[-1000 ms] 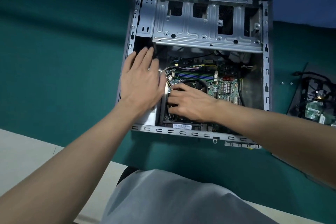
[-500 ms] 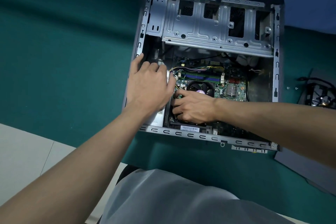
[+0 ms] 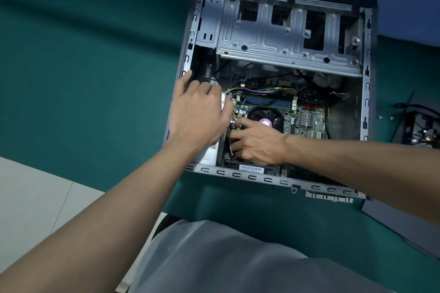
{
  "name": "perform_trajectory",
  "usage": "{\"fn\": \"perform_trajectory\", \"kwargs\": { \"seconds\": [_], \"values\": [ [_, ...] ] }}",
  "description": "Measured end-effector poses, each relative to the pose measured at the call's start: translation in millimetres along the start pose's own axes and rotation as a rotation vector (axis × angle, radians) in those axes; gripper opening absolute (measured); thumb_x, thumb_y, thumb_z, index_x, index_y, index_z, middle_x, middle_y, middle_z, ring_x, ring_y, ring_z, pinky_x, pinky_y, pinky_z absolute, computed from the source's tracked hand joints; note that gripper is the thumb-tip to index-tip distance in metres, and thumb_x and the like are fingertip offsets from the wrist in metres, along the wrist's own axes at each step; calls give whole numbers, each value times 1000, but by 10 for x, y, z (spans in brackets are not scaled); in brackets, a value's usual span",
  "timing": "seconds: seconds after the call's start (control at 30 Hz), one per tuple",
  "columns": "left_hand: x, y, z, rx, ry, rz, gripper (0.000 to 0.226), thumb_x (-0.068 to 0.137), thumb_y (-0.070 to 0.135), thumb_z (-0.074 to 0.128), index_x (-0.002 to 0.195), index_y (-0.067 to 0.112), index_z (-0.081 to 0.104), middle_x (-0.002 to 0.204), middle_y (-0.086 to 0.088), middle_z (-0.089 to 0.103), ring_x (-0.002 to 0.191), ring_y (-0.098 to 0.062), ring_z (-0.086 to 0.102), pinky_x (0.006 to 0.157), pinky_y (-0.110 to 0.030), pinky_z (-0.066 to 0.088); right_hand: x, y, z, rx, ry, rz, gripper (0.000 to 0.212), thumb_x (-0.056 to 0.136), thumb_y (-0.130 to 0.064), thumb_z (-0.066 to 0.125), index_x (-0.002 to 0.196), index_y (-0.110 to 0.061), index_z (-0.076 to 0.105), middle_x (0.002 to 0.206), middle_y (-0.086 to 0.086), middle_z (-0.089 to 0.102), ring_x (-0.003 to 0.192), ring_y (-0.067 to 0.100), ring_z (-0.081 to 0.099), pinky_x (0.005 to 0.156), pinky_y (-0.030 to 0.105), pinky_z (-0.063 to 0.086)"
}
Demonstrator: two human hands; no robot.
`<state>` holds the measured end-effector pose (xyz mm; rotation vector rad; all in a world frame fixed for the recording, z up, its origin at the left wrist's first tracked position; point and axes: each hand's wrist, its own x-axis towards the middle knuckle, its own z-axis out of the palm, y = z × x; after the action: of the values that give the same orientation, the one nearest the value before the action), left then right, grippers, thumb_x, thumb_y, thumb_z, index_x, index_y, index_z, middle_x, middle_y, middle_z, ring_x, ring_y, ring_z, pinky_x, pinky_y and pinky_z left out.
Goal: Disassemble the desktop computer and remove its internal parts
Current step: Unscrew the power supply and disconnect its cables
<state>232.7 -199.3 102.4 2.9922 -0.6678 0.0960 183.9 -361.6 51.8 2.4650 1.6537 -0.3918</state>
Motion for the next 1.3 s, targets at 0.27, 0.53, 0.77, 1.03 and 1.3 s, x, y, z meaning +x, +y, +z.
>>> {"fn": "perform_trajectory", "kwargs": {
  "seconds": [0.27,0.53,0.77,1.03,1.3],
  "values": [
    [4,12,-2,8,-15,-14,46,95,39,34,86,7,67,76,-7,65,81,-25,59,111,-36,23,77,110,-74,44,7,18,39,84,-19,28,54,-17,52,60,-8,59,90,19,47,99,42,30],
    [4,4,-10,6,-26,-15,47,95,39,34,87,7,67,76,-7,66,82,-24,59,111,-36,23,36,24,-43,82,-11,77,33,86,-19,41,60,-16,61,69,-9,63,95,20,46,101,40,29],
    [1,9,-10,-1,-8,-19,45,95,39,36,84,8,66,73,-6,65,79,-24,58,110,-35,23,47,-53,-42,117,-42,118,28,87,-18,50,63,-15,65,70,-9,62,94,20,44,105,43,28],
    [-3,6,-2,-13,5,-19,43,94,37,37,81,8,66,71,-5,63,76,-23,58,109,-35,23,56,-10,-77,156,-2,158,30,86,-15,49,62,-15,65,68,-9,61,96,20,45,107,44,23],
    [2,3,-12,-18,7,-12,45,94,37,37,83,7,67,72,-6,64,77,-23,58,109,-36,25,80,29,-23,181,-27,185,33,89,-20,44,63,-18,64,69,-10,62,97,16,42,107,42,19]
  ]
}}
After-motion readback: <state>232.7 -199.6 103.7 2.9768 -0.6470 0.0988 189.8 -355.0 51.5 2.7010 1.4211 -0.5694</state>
